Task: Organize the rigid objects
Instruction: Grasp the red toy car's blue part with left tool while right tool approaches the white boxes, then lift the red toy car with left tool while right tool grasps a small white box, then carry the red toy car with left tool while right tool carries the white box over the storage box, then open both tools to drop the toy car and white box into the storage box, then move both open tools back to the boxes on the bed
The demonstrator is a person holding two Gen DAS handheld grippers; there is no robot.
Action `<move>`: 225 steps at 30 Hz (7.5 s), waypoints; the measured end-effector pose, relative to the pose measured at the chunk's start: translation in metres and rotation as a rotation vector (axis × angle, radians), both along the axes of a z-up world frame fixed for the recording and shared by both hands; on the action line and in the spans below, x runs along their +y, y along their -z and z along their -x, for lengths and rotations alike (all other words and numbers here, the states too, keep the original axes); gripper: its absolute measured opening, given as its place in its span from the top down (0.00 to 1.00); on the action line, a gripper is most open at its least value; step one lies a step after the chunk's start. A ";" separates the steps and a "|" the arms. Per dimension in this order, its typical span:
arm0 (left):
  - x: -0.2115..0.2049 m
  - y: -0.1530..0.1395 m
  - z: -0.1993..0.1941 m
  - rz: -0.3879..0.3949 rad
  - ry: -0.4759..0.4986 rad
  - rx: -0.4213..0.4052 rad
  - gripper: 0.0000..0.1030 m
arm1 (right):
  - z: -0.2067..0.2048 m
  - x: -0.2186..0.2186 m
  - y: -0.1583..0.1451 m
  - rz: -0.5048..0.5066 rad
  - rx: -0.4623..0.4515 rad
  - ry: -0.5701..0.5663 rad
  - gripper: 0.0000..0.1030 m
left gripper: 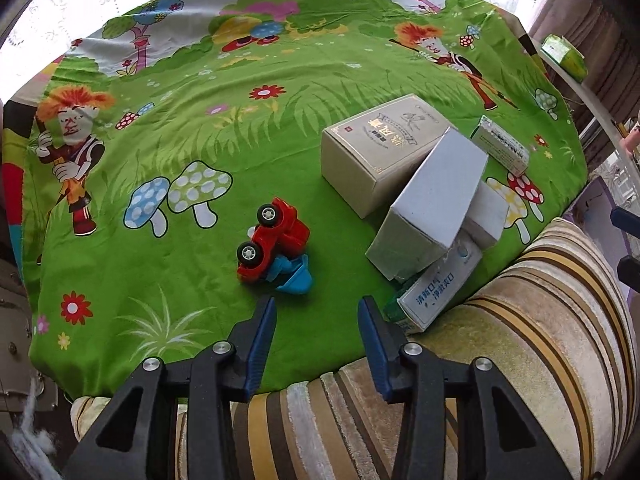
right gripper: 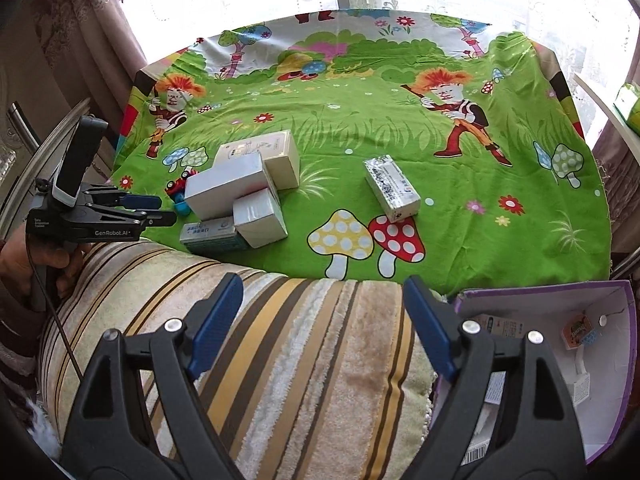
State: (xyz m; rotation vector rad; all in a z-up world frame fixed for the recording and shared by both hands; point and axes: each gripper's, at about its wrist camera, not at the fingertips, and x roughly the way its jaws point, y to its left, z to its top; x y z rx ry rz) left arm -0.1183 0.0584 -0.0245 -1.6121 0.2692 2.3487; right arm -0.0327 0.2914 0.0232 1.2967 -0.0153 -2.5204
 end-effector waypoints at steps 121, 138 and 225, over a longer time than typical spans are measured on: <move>0.125 -0.125 -0.027 -0.358 0.121 0.230 0.72 | -0.029 0.199 0.026 -0.049 -0.046 0.404 0.57; 0.257 -0.104 -0.043 -0.388 0.353 0.103 0.72 | -0.045 0.276 0.069 -0.060 -0.131 0.558 0.57; 0.049 -0.062 -0.027 -0.582 -0.149 0.183 0.65 | 0.015 0.261 0.149 -0.143 -0.421 0.479 0.43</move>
